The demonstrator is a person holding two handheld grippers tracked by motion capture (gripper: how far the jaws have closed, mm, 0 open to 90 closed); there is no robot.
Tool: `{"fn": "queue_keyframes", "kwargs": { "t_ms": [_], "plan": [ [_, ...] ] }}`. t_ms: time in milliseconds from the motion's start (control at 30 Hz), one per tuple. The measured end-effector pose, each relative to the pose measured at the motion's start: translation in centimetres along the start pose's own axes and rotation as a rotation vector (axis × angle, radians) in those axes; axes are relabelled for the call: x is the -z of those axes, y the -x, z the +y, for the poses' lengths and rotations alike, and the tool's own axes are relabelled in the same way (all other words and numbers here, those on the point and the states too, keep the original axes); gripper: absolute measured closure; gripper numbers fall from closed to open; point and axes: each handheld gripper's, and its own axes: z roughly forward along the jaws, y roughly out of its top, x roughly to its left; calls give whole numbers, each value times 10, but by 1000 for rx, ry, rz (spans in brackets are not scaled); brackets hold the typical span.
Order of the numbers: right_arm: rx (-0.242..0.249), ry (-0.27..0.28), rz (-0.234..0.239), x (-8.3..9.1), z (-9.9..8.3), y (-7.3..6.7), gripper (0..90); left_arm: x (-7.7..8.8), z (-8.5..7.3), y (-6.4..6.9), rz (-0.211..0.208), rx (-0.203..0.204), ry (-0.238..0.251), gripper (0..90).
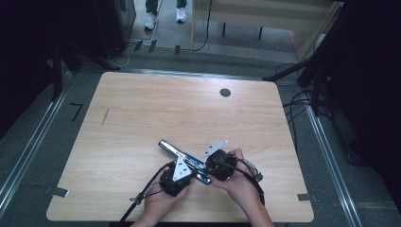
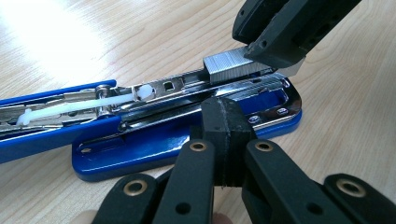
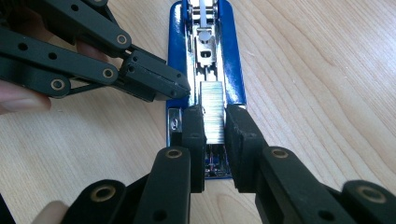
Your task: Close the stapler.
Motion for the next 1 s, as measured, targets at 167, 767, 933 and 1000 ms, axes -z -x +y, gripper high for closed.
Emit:
{"fn": "queue_keyframes", "kwargs": {
  "t_ms": [167, 767, 933, 1000],
  "plan": [
    [6, -6, 1, 0, 1, 0, 798, 0, 0, 0, 0, 0, 1, 900],
    [45, -12, 6, 2, 2, 0, 798, 0, 0, 0, 0, 0, 1, 900],
    [47, -18, 7, 1, 2, 0, 798, 0, 0, 0, 1, -1, 0, 900],
    [44, -16, 8, 1, 2, 1, 798, 0, 0, 0, 1, 0, 0, 900]
  ]
}}
